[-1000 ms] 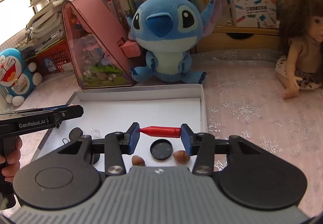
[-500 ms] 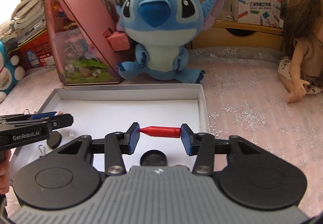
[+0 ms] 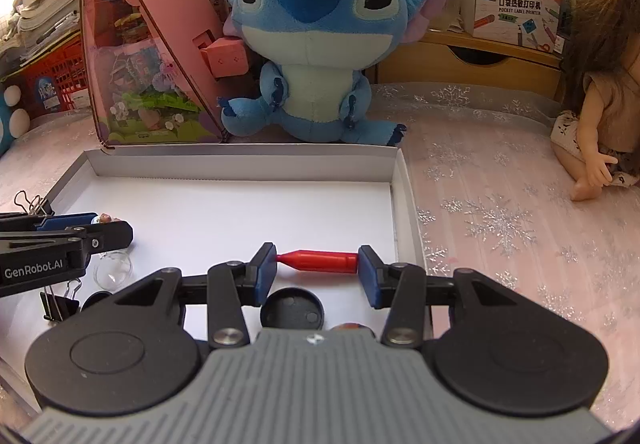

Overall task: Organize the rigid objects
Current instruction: 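Open both tools to drop the hair clip and crayon into the tray, then withdraw both open tools from the tray toward the remaining hair clip and lid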

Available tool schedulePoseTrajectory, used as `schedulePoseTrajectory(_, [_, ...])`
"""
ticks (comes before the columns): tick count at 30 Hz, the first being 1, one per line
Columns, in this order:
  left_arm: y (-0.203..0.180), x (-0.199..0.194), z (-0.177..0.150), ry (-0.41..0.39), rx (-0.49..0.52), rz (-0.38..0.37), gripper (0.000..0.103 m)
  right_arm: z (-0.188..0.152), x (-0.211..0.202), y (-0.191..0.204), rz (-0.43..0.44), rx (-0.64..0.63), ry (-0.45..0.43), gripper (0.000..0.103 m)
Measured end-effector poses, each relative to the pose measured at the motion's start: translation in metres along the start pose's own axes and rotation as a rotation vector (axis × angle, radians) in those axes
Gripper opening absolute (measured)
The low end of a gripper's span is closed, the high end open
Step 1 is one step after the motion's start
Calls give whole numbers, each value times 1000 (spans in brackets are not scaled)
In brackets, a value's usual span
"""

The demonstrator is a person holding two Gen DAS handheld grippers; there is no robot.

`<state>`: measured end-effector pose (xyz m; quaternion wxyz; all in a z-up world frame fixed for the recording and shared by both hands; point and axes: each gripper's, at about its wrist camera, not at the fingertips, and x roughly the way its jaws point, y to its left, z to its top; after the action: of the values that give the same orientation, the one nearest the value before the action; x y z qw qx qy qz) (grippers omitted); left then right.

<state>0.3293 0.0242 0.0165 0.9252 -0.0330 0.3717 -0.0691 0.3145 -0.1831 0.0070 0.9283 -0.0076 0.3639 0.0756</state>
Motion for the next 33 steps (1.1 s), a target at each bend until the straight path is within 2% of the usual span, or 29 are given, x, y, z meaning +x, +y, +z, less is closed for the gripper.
schedulePoseTrajectory(11, [-1,1,1,4,4,7,35,0,2,3,-18,-18,11,50])
schedulePoseTrajectory(12, [-2,1,1,5,8,10,35,0,2,3,-21,-18,12,54])
schedulePoseTrajectory(15, [-3,2,1,5,12,15,35,-1,2,2,-18,-13,9,56])
schedulePoseTrajectory(16, [-3,1,1,5,11,18,35,-1,2,2,-17,-10,8,61])
schedulePoseTrajectory(18, [-3,0,1,10,7,27,39,-1,0,0,-15,1,5,63])
schedulePoseTrajectory(19, [-3,-1,1,16,5,28,46,-1,-1,-1,-12,1,3,64])
schedulePoseTrajectory(21, [-3,-5,3,20,3,23,48,0,-5,-1,-13,0,-10,67])
schedulePoseTrajectory(31, [-13,-48,-10,-59,55,53,70,-6,-41,-7,-6,10,-100,77])
schedulePoseTrajectory(33, [-14,-61,-15,-77,58,45,71,-10,-51,-7,-3,-3,-116,79])
